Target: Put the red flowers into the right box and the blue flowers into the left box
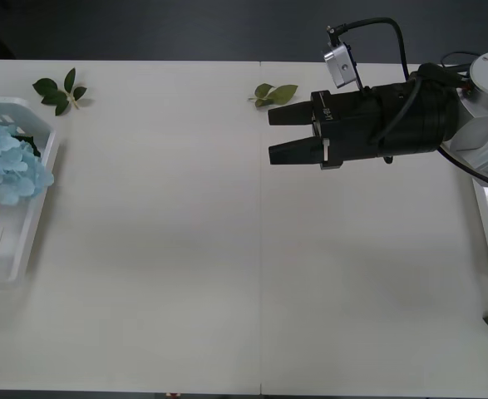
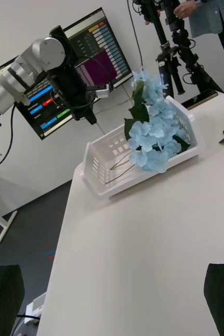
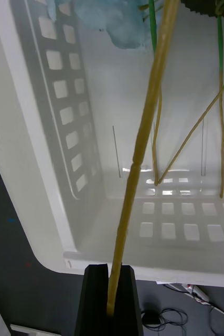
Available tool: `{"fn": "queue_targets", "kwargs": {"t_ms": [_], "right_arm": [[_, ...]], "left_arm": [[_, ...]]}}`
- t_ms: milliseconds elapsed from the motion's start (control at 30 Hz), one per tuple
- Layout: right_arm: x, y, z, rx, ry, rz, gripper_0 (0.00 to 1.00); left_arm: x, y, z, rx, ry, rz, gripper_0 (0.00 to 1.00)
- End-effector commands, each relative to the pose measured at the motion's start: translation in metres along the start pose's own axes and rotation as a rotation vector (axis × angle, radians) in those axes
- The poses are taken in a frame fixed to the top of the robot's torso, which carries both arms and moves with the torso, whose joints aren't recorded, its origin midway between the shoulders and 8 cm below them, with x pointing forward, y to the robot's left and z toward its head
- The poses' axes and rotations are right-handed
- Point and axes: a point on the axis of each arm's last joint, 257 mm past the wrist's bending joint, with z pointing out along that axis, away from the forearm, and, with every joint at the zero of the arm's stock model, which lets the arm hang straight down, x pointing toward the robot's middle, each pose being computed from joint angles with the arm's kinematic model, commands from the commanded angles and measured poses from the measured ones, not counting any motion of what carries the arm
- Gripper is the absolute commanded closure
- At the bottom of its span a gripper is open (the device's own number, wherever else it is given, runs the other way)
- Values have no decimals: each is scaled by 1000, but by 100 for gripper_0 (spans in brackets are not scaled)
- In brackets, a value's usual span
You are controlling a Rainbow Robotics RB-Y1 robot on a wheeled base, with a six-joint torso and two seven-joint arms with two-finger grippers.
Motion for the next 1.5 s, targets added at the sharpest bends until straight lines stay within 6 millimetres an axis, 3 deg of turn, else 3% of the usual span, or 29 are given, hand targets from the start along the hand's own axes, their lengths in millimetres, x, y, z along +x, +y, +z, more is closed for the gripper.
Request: {"fn": "queue_targets", "kwargs": {"t_ms": [33,100,133,167,200,233,433,667,867,1067,1200,1367,1500], "right_arm": [[-9,9,5,-21,-12,-29,0],[-9,9,5,-21,-12,-29,0],[-9,9,5,-21,-12,-29,0],[-9,9,5,-21,-12,-29,0],[-9,9,5,-21,-12,-29,0],[-9,9,5,-21,-12,-29,0],[-9,9,5,-21,-12,-29,0],[-9,9,5,-21,-12,-29,0],[-9,9,5,-21,-12,-29,0],[-9,9,5,-21,-12,-29,0],[-9,9,5,-21,-12,-29,0],[-9,9,5,-21,-12,-29,0],[-9,9,5,-21,-12,-29,0]], "left_arm": [[-3,19,-14,-61,-12,-28,100],[-4,18,-12,-67,-12,-22,100],[-4,19,-12,-73,-12,-19,70],[-4,20,-11,-79,-11,-18,32],[-5,21,-11,-81,-15,-17,19],[-6,21,-11,-82,-17,-14,0],[-2,3,-17,-7,-6,10,0],[-1,-42,-38,156,-3,74,0],[-17,-80,-59,290,-77,192,0],[-52,-129,-79,440,-243,379,0],[-74,-178,-93,581,-381,485,0],[-88,-229,-111,730,-490,568,0],[-103,-270,-137,841,-619,681,0]]}}
